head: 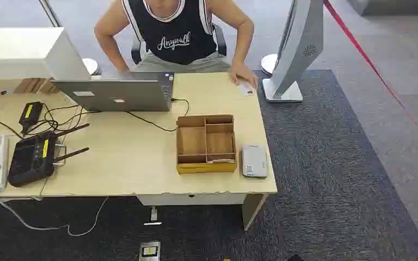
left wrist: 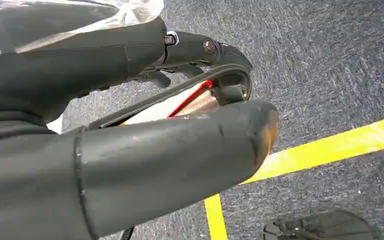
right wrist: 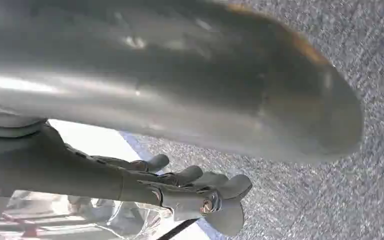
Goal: Pass the card to the sensor for recognition and then transmit it.
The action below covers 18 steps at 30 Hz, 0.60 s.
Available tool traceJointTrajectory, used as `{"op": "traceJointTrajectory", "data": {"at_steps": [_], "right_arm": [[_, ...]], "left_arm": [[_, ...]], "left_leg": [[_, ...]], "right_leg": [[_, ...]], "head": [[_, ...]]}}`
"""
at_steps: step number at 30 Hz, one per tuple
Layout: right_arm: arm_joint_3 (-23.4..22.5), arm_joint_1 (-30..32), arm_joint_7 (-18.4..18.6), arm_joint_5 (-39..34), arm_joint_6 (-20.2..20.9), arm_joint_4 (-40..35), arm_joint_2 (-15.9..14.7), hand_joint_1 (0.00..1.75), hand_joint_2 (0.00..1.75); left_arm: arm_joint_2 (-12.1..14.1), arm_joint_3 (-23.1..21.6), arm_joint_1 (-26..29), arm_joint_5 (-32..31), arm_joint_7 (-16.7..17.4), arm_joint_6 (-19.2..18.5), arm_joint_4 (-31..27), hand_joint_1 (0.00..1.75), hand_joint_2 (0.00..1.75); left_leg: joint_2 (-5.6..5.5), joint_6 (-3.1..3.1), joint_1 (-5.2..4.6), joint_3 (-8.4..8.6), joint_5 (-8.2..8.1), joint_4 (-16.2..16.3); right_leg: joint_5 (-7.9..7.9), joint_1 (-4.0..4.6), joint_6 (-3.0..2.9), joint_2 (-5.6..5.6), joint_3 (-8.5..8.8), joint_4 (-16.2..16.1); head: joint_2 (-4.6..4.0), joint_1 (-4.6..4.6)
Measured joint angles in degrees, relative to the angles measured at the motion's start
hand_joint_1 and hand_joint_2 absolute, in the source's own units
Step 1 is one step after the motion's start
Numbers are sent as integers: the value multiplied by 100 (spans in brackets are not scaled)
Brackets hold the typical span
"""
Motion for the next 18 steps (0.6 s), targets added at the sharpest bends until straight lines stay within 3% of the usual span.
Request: {"op": "traceJointTrajectory", "data": {"at_steps": [4, 5, 11, 18], "right_arm": [[0, -72, -7, 44, -81, 0, -31, 0, 0], [2, -112, 0, 102, -133, 0, -53, 0, 175], [18, -501, 44, 439, -518, -4, -219, 0, 175], [94, -1032, 312, 798, -522, -35, -487, 0, 175]], "left_arm": [[0, 0, -1, 28, 9, 0, -2, 0, 0], [0, -2, -4, 46, 26, 0, -2, 0, 0], [-7, -11, -14, 70, 48, 37, -9, 0, 0], [-24, -79, -19, 66, 0, 77, -20, 0, 0]], "left_leg": [[0, 0, -1, -3, 0, 0], [0, 0, -1, -2, 0, 0], [2, 3, -3, 1, 3, 1], [0, 6, -4, -1, 5, 3]], "right_leg": [[0, -1, 0, 0, 0, 0], [0, -1, 0, 0, 0, 0], [6, -3, 6, 1, 1, 0], [9, -5, 9, 0, 2, 0]], "head": [[0, 0], [0, 0], [0, -4], [0, -4]]}}
